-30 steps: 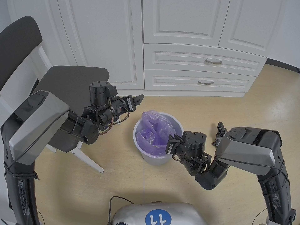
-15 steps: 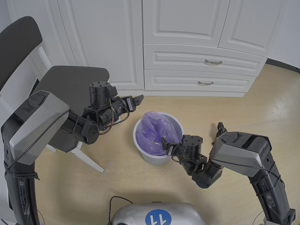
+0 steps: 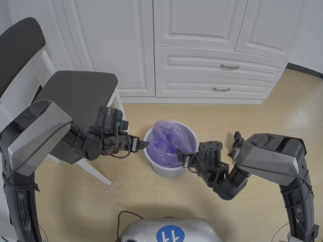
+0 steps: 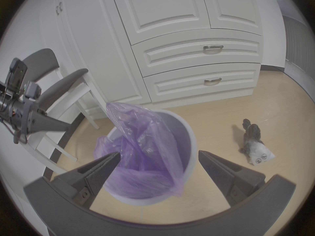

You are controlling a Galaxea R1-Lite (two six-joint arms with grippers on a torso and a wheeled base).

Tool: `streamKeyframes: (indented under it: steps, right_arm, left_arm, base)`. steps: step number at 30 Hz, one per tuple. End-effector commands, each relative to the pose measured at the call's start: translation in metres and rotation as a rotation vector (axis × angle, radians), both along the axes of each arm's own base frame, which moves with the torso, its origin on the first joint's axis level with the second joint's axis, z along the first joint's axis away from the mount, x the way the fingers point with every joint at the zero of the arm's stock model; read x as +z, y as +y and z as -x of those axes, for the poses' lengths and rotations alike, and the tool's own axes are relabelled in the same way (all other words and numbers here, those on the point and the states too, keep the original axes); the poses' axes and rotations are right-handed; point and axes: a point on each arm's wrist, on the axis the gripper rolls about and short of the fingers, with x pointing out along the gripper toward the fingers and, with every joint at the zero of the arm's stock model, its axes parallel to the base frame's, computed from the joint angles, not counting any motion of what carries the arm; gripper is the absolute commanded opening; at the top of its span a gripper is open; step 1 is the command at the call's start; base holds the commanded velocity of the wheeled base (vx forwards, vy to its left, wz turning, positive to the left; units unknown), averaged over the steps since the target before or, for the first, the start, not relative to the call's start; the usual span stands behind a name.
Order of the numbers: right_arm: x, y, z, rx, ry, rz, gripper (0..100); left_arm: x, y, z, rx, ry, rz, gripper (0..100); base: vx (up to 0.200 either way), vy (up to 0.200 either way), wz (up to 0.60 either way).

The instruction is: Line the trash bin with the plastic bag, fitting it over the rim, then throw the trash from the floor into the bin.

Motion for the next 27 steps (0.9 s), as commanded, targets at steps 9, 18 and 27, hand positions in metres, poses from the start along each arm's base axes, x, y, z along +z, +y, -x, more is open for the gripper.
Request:
streamKeyframes:
  steps: [9, 18, 27]
  right_arm:
    - [0.018, -0.007, 0.001, -0.011, -0.001, 0.002, 100]
    - [0.018, -0.008, 0.0, -0.014, -0.001, 0.002, 100]
    - [0.018, -0.011, -0.001, -0.022, 0.019, 0.013, 100]
  left_arm:
    - [-0.053, -0.049, -0.012, 0.028, 0.06, 0.006, 100]
    - [-0.045, -0.068, -0.025, 0.072, 0.047, 0.13, 100]
    - [-0.053, -0.074, -0.025, 0.077, 0.127, 0.078, 100]
  base:
    - [0.0, 0.0, 0.0]
    - [0.0, 0.0, 0.0]
    - [0.0, 0.0, 0.0]
